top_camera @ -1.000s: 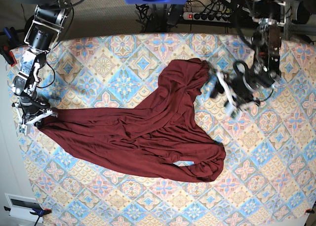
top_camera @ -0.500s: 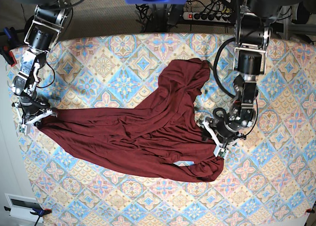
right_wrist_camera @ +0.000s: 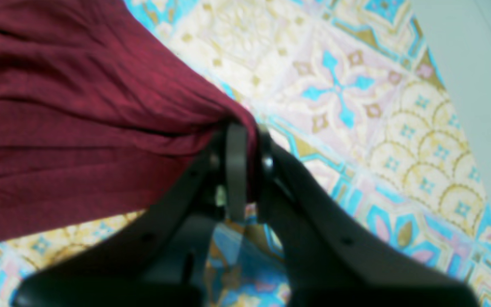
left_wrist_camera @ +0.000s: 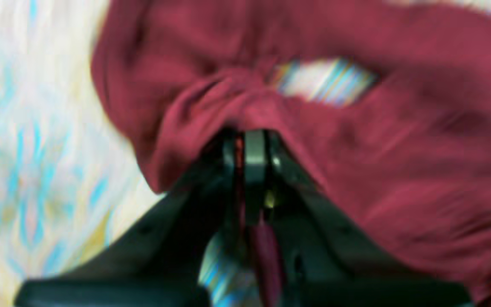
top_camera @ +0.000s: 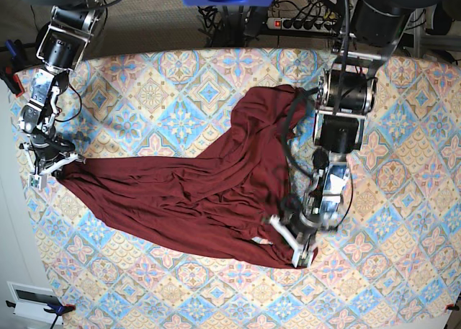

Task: Layout the t-shirt on the table in an organized manner, then fold the t-shirt properly
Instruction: 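Drag the hem with the left gripper away from the right gripper, stretching the shirt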

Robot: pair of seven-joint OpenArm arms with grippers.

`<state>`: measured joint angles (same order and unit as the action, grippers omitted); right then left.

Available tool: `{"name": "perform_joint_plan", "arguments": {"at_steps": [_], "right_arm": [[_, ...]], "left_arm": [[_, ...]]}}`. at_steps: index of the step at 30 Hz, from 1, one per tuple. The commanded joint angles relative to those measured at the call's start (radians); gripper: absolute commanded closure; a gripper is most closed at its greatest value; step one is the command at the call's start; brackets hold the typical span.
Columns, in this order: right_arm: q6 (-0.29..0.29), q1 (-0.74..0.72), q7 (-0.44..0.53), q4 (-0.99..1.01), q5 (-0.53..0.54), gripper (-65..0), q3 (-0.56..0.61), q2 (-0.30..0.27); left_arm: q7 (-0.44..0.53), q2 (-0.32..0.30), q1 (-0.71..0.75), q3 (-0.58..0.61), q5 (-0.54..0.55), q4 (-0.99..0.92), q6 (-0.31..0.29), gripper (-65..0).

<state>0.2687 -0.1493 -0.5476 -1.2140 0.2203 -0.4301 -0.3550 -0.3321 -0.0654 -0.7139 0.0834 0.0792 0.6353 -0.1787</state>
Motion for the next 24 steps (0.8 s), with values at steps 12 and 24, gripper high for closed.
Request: {"name": "perform_joint_plan", "arguments": {"at_steps": [12,24], "right_arm": [[-0.004,-0.065,0.030,-0.010,0.009,0.0,-0.013,-0.031],[-0.006,-0.083,0.031,-0.010,-0.287,0.0,-0.091,-0.026]], "left_arm": [[0.037,-0.106,-0.278,0.000,-0.002,0.097,0.012,-0.8],[-0.106,-0.222,-0.141,0.002,0.000,0.097,0.012,-10.9]]}}
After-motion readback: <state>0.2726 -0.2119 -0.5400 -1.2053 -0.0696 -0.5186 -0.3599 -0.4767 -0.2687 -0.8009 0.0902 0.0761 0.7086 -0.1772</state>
